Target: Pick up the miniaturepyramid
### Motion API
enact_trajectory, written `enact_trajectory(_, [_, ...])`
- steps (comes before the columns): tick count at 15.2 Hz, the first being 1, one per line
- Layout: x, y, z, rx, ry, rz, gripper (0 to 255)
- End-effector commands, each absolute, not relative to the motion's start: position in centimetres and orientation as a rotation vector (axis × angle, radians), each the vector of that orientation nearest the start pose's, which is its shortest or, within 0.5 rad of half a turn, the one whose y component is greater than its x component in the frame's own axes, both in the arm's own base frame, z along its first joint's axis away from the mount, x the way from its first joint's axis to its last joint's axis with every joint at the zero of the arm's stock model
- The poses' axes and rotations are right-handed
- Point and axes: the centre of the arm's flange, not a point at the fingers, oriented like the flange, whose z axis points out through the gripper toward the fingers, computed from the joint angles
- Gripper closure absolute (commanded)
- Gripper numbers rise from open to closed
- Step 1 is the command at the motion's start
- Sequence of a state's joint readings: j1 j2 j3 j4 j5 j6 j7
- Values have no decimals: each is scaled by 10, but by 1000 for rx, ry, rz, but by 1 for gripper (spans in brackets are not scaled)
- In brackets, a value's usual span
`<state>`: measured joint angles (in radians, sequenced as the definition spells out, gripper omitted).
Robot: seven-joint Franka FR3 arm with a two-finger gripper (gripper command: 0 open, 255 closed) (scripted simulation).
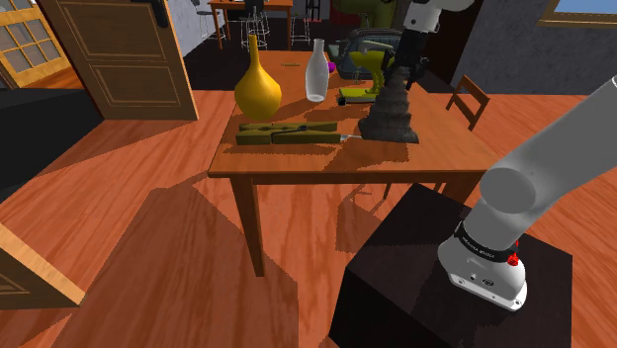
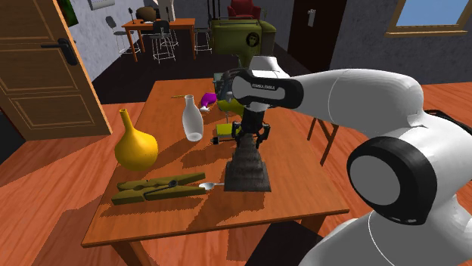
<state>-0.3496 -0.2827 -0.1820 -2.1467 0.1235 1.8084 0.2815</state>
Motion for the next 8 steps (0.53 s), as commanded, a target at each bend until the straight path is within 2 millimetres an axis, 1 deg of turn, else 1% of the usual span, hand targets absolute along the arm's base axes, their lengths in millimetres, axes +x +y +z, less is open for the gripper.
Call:
enact_trajectory(1, [399,-242,508,-2769,1223,135,255])
enact_trajectory(8, [399,-242,545,-2769,1223,135,255])
